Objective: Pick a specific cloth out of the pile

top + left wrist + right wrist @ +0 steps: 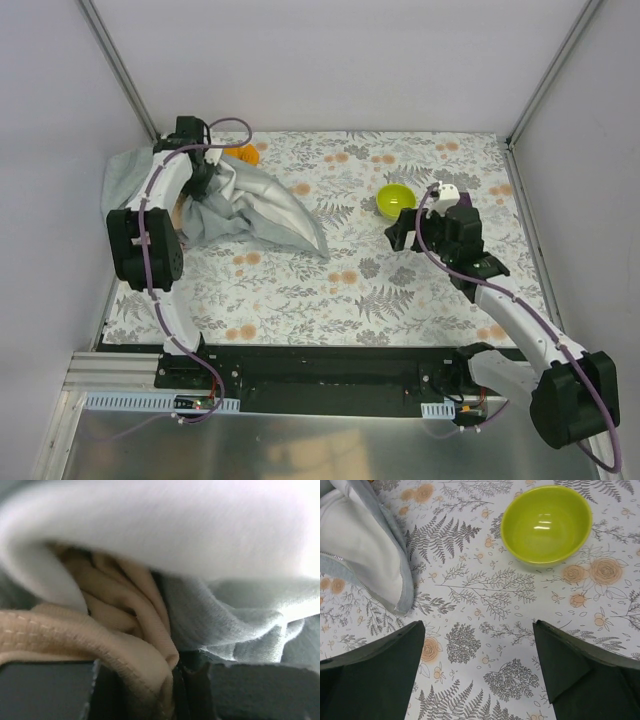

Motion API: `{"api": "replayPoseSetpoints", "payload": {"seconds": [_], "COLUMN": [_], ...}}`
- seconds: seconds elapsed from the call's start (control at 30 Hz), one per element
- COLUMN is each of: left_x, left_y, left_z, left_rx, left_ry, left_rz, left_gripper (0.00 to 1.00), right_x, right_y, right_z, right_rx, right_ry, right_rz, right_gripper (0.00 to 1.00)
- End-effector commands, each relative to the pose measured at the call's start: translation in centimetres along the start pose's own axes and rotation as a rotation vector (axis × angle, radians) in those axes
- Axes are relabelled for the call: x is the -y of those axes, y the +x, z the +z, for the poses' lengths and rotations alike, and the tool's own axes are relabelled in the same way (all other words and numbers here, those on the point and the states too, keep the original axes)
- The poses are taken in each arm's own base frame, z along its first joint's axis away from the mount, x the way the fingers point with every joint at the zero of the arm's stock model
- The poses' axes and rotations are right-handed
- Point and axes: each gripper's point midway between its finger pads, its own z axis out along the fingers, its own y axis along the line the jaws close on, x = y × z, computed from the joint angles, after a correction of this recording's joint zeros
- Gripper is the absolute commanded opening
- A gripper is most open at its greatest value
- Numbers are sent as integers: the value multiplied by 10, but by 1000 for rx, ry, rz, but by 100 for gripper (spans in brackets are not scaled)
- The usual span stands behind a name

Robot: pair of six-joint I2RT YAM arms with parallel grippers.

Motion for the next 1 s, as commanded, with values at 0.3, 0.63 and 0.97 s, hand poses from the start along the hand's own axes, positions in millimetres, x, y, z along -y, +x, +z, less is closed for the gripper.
{"api": "replayPoseSetpoints", "payload": {"seconds": [0.3, 0.63, 0.97], "left_x": [-156, -201, -140], "left_y": [-55, 18, 74], "left_z": [-329, -494, -259], "left_rx": [582, 700, 153], "left_ry": [-662, -1085, -666], "left_rz": [-140, -229, 15], "left_gripper": [0, 0, 42], "right_x": [-111, -209, -225], "right_y": [-16, -14, 0], "right_z": [22, 52, 72], "right_rx": [-54, -142, -219], "right_ry": [-192, -416, -433], "right_rz": [-242, -301, -226], "right_gripper": [99, 99, 99]}}
